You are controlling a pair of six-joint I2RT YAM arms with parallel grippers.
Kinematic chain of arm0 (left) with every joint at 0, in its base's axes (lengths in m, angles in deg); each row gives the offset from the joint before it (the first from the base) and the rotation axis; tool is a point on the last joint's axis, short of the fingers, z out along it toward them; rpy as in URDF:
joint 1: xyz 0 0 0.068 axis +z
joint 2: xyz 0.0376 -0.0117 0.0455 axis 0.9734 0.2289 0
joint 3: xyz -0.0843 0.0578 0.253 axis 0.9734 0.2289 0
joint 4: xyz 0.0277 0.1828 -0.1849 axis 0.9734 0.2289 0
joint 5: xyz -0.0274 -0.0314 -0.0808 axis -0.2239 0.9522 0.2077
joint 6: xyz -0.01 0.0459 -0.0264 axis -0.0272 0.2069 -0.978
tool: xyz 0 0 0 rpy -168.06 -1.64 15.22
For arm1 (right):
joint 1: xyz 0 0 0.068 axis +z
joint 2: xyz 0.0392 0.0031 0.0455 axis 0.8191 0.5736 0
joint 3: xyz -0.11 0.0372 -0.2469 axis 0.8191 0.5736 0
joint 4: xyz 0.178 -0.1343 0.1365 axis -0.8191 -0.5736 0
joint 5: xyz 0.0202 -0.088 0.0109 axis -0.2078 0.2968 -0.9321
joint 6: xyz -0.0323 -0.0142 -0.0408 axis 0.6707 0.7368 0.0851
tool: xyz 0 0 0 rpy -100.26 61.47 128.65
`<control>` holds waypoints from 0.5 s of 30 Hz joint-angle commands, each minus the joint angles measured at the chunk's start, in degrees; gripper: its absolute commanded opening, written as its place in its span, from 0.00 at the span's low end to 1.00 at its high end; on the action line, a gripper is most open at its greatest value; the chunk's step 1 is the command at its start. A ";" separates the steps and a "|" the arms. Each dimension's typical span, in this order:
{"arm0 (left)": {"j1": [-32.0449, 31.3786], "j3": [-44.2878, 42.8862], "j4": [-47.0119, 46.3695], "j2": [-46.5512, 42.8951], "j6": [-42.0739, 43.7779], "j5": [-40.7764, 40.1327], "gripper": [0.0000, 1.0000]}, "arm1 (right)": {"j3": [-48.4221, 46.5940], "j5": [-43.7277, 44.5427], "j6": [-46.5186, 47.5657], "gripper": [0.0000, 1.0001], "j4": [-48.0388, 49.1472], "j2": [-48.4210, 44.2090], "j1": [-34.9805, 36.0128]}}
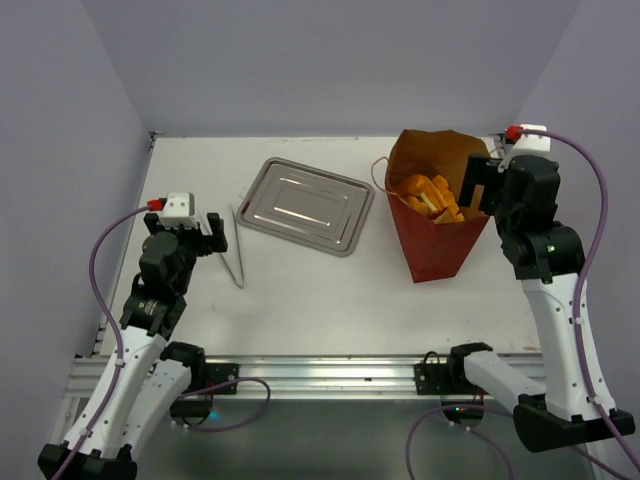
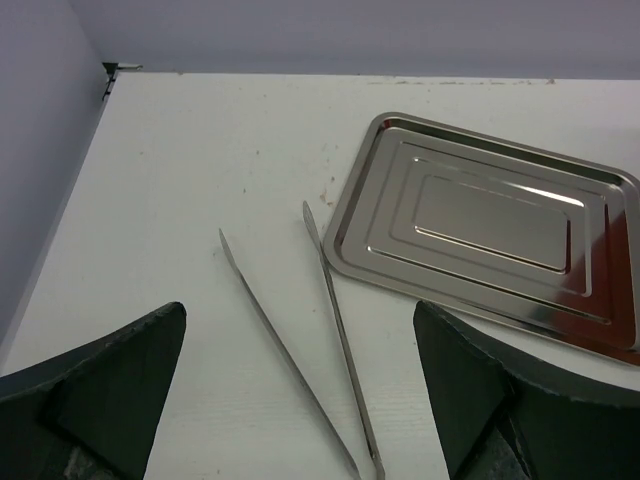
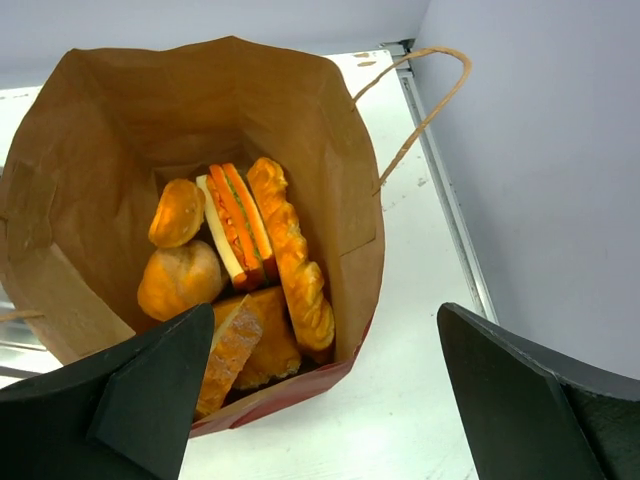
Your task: Take the fake bread out of the paper bag
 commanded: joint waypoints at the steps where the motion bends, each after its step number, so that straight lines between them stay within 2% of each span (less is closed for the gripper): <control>1: 0.41 0.00 -0.29 -0.22 -0.97 0.32 1.00 | -1.54 -2.63 1.49 0.99 0.73 -1.26 0.17; 6: 0.41 -0.35 0.50 0.66 -1.67 0.41 1.00 | -1.88 -11.67 15.44 0.99 -0.04 -2.77 0.08; 10: 0.41 -1.31 2.26 2.59 -3.34 -0.38 1.00 | -1.89 -26.43 28.99 0.99 -4.26 -3.29 0.25; 11: 0.41 -1.66 2.78 3.81 -5.08 -0.99 1.00 | -1.63 -29.50 30.41 0.99 -4.79 -3.38 0.25; 15: 0.41 -4.74 9.53 7.16 -10.89 -3.98 1.00 | -0.66 -29.27 28.33 0.99 -2.79 -3.64 0.17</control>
